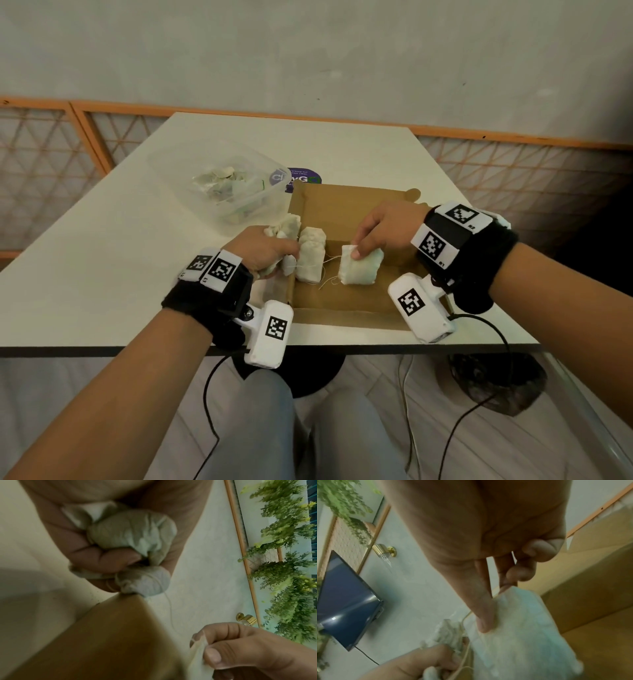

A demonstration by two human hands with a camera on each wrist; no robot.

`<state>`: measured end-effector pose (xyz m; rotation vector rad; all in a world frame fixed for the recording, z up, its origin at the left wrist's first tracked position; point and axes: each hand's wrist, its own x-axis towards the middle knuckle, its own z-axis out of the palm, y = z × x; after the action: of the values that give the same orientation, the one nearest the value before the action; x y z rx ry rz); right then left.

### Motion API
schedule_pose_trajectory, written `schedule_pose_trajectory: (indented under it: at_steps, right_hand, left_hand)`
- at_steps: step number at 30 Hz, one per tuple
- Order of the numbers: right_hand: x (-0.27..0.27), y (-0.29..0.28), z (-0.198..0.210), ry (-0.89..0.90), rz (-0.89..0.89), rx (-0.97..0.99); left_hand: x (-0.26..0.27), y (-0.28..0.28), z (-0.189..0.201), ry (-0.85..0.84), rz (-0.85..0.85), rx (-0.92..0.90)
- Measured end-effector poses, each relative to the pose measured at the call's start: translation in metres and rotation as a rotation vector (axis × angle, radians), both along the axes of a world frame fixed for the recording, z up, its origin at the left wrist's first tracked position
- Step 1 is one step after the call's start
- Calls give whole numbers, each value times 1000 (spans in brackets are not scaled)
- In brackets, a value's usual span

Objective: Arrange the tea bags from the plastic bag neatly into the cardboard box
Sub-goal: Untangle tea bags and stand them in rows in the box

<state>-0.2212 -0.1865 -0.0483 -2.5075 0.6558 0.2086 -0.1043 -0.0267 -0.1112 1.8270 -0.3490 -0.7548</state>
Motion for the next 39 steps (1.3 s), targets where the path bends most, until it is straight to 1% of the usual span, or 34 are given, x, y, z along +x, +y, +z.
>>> schedule_pose_trajectory:
  at_steps: [2,4,8,11,13,16,18,20,22,24,25,26,27,31,33,37,39]
  right_hand:
    - [4,3,5,30,14,10]
    - [9,5,4,85,8,-20]
    - [19,3,-13,203,13,-128]
    - [22,3,-16,172,-54,-98]
    - [25,6,-14,132,-68,-113]
    - [22,11,-3,65,-57,-146]
    - [16,12,4,33,-30,-132]
    - [10,10,7,16,-11,-107]
    - [8,8,6,12,-20,-101]
    - [8,6,2,28,-46,-102]
    - [8,7,-1,39,-58,-98]
    - [9,7,-4,52,-65,-95]
    - [9,8,-6,69,-63,-104]
    - [11,9,-9,130,-36,-161]
    - [10,8,-5,141,-33,-146]
    - [4,8,2,106,-34,-16]
    - [5,11,1,122,-34,-24]
  left_hand:
    - [0,3,0,-3,-12,-8]
    - [0,3,1,-9,-31,-12]
    - [2,3,1,-5,-49,-23]
    - [4,4,1,-6,-64,-24]
    - [5,4,0,-12,-70,-29]
    - [7,5,-1,-14,-94,-30]
    - [9,5,-2,14,-78,-62]
    - [12,3,-2,114,5,-175]
    - [15,-1,5,296,98,-330]
    - [18,-7,14,517,141,-456]
    - [17,-9,18,604,147,-490]
    - [15,-13,20,645,141,-495]
    - [13,-16,20,640,132,-477]
    - [7,-26,10,411,79,-372]
    - [5,-26,9,341,53,-359]
    - [6,-24,9,322,40,-360]
    - [6,-24,7,313,47,-355]
